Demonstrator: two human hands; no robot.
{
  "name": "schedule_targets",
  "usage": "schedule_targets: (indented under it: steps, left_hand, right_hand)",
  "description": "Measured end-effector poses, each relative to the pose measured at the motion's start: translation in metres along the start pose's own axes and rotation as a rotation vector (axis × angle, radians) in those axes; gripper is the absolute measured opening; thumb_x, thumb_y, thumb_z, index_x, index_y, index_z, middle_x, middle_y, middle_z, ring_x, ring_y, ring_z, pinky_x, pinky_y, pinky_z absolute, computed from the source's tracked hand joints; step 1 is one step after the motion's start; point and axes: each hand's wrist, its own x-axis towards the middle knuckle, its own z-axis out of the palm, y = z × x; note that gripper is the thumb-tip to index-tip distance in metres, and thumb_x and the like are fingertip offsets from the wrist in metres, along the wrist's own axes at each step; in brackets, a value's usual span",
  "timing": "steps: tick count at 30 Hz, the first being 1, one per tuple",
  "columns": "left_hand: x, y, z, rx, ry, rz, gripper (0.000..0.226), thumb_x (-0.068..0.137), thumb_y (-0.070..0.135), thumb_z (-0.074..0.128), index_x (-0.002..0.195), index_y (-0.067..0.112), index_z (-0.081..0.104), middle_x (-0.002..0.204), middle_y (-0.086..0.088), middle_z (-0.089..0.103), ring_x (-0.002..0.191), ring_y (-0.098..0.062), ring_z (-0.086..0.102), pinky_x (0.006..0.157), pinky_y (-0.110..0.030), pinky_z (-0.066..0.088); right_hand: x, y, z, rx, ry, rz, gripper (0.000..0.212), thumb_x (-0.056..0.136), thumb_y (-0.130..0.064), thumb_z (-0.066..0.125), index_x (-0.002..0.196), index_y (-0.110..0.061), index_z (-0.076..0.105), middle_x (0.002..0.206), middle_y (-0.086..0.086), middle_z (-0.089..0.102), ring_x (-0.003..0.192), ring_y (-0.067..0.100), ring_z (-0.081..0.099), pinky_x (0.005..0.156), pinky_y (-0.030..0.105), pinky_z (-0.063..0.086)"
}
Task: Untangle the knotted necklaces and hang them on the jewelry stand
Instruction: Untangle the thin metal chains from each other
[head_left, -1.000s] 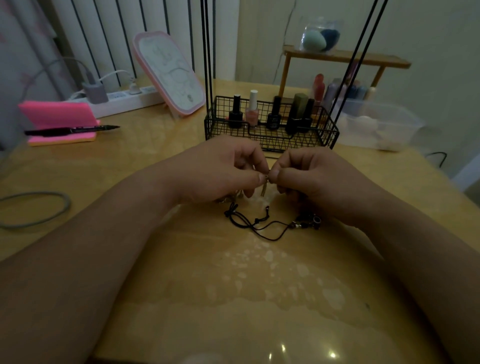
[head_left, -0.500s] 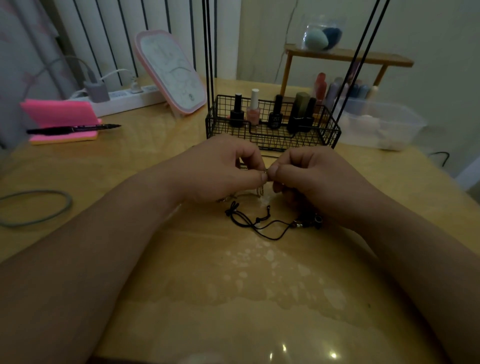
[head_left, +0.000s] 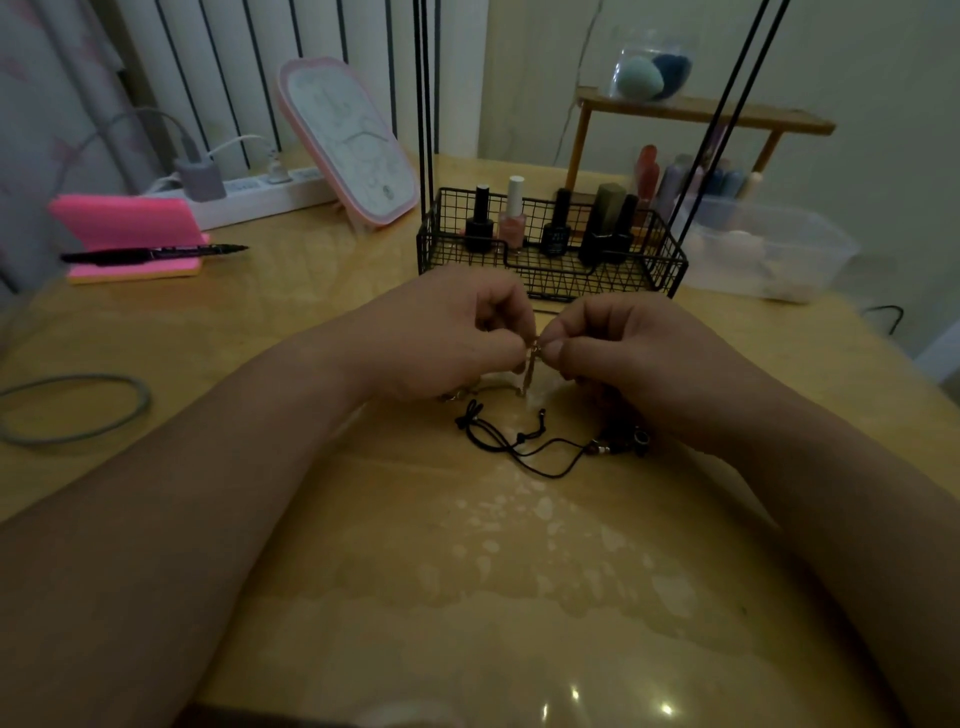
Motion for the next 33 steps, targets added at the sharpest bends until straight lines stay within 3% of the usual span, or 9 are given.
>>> schedule_targets:
  steps: [4,8,12,16,20,24,28,30,33]
  left_hand:
    - [-0.0025,0.0051,-0.002,-0.064,-0.088,-0.011,0.023,0.096,0.014,0.066,0.116,0.026,0.066,0.089,0.005,0.08,0.061,-0.017,0.056,0.063,-0.033,0.046]
    - [-0.0013,0.003,-0.0031,-0.041,-0.081,0.003,0.008,0.095,0.022,0.073,0.103,0.023,0.073,0.062,0.008,0.063,0.054,-0.008,0.053,0.057,-0.027,0.043]
    - [-0.0004,0.0002,-0.0044,0.004,-0.106,0.002,0.004,0.094,0.03,0.075,0.093,0.025,0.076,0.057,0.007,0.05,0.053,-0.009,0.044,0.054,-0.028,0.038]
    - [-0.0005,-0.0023,-0.0039,0.122,-0.113,-0.009,0.007,0.094,0.037,0.073,0.09,0.032,0.074,0.077,0.01,0.067,0.064,-0.004,0.056,0.06,-0.026,0.046]
    - [-0.0008,-0.0011,-0.0035,0.007,-0.1,-0.042,0.015,0.091,0.033,0.069,0.084,0.02,0.071,0.087,-0.004,0.073,0.073,-0.025,0.063,0.068,-0.045,0.053]
    - [-0.0014,-0.0011,-0.0051,-0.066,-0.097,-0.07,0.017,0.096,0.015,0.062,0.079,0.011,0.063,0.064,-0.002,0.061,0.059,-0.017,0.05,0.059,-0.033,0.043]
    - [-0.0004,-0.001,-0.0048,0.013,-0.132,-0.051,0.013,0.095,0.021,0.069,0.106,0.028,0.072,0.058,0.005,0.053,0.052,-0.012,0.045,0.052,-0.027,0.037]
    - [-0.0006,0.0007,-0.0025,0.052,-0.168,-0.032,0.014,0.095,0.025,0.072,0.106,0.033,0.073,0.052,0.012,0.051,0.047,-0.004,0.042,0.05,-0.019,0.034]
    - [0.0006,0.0011,-0.0028,0.096,-0.156,-0.012,0.008,0.094,0.026,0.074,0.098,0.033,0.076,0.051,0.024,0.052,0.049,0.004,0.047,0.05,-0.014,0.033]
  right_hand:
    - [0.0005,0.0018,-0.0051,0.043,-0.015,0.03,0.011,0.1,-0.023,0.066,0.095,-0.019,0.075,0.078,0.008,0.065,0.068,0.025,0.05,0.068,0.043,0.043]
    - [0.0001,0.0012,-0.005,0.078,-0.039,0.035,0.012,0.101,-0.023,0.064,0.095,-0.019,0.074,0.078,0.006,0.062,0.07,0.025,0.048,0.07,0.044,0.041]
    - [-0.0008,0.0005,-0.0059,0.056,-0.05,0.032,0.011,0.1,-0.023,0.064,0.095,-0.019,0.074,0.077,0.003,0.063,0.069,0.024,0.049,0.07,0.044,0.042]
    - [0.0005,0.0013,-0.0087,0.033,-0.046,0.057,0.009,0.099,-0.022,0.066,0.096,-0.02,0.074,0.077,0.004,0.064,0.067,0.025,0.051,0.068,0.043,0.043]
    - [0.0002,0.003,-0.0108,-0.009,-0.069,0.028,0.005,0.097,-0.021,0.069,0.096,-0.022,0.074,0.075,0.002,0.065,0.066,0.022,0.054,0.066,0.04,0.046]
    - [0.0005,0.0033,-0.0095,-0.096,-0.077,-0.023,0.003,0.096,-0.028,0.072,0.095,-0.028,0.075,0.076,-0.005,0.068,0.066,0.009,0.059,0.066,0.035,0.049]
    - [-0.0003,0.0028,-0.0085,-0.094,-0.069,-0.055,0.006,0.098,-0.029,0.069,0.094,-0.029,0.074,0.075,-0.001,0.066,0.065,0.014,0.057,0.066,0.038,0.048]
    - [-0.001,0.0015,-0.0088,-0.041,-0.064,-0.067,0.009,0.098,-0.026,0.067,0.093,-0.028,0.074,0.079,0.012,0.065,0.066,0.022,0.055,0.067,0.041,0.048]
    - [-0.0002,0.0009,-0.0107,-0.013,-0.031,-0.087,0.008,0.099,-0.02,0.066,0.095,-0.021,0.073,0.077,0.002,0.065,0.067,0.018,0.056,0.068,0.039,0.049]
